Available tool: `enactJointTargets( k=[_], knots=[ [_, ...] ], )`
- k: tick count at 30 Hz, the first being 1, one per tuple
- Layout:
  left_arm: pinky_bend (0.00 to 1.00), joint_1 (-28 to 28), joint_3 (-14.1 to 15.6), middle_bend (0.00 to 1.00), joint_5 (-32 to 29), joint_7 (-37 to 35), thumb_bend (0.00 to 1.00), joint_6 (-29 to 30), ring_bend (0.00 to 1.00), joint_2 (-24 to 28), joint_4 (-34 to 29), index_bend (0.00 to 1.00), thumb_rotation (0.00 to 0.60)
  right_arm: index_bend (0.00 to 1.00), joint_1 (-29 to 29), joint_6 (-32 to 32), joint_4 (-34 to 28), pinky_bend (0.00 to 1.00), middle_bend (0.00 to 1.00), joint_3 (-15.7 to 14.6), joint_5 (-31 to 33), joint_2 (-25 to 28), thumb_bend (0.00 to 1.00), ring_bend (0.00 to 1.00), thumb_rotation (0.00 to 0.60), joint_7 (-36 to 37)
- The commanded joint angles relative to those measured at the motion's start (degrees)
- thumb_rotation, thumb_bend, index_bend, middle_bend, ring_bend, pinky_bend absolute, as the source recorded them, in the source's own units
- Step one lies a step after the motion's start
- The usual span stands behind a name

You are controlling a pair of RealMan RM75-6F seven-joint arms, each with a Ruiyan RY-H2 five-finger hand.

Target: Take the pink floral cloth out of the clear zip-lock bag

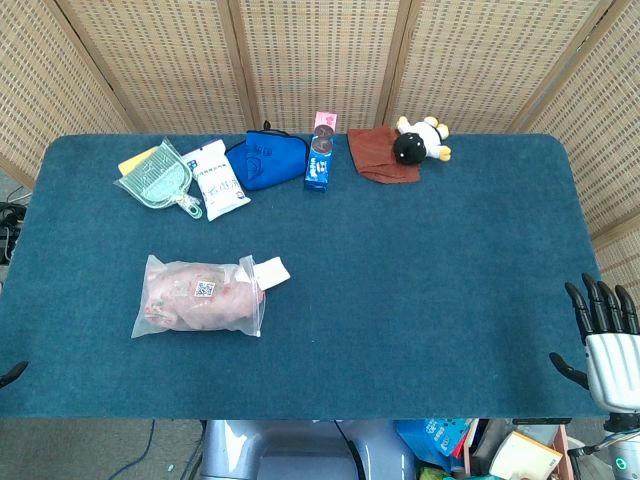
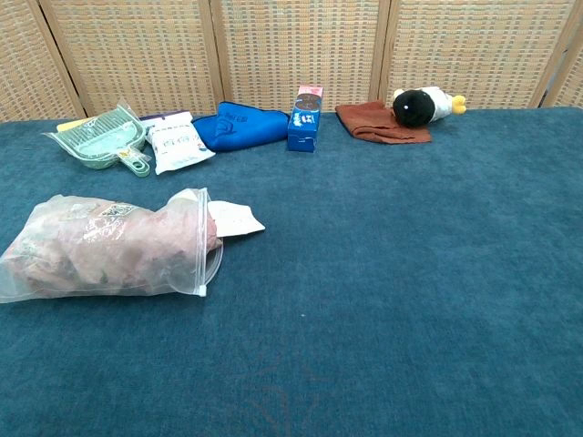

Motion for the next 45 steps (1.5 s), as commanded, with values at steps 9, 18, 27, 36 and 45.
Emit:
enactJointTargets(
  k=[9,18,27,36,45],
  knots=[
    [0.0,-1.18,0.37,0.0,0.93,-2.42,0.13,-2.26,0.0,0.34,0.66,0.0,0.6,0.0,0.07,-0.86,0.07,0.0,0.0,-0.2,-0.27,0.9,0.0,0.0,0.6,1.87],
    [0.0,-11.37,-1.11,0.0,4.47,-7.47,0.13,-14.18,0.0,-3.47,6.37,0.0,0.6,0.0,0.06,-1.05,-0.31,0.0,0.0,-0.09,-0.28,1.37,0.0,0.0,0.6,2.5],
    [0.0,-22.19,-2.54,0.0,4.57,-2.31,0.12,-27.71,0.0,-9.99,8.94,0.0,0.6,0.0,0.28,-1.88,-0.29,0.0,0.0,0.42,0.78,1.55,0.0,0.0,0.6,3.07],
    [0.0,-27.62,-3.26,0.0,-2.85,6.53,0.12,-38.82,0.0,-14.19,7.81,0.0,0.6,0.0,0.44,-2.61,-0.2,0.0,0.0,0.82,1.76,1.77,0.0,0.0,0.6,3.91],
    [0.0,-31.22,-4.16,0.0,-8.26,10.46,0.12,-44.23,0.0,-18.29,11.39,0.0,0.6,0.0,0.67,-3.39,0.12,0.0,0.0,1.01,2.4,1.59,0.0,0.0,0.6,4.04]
  ],
)
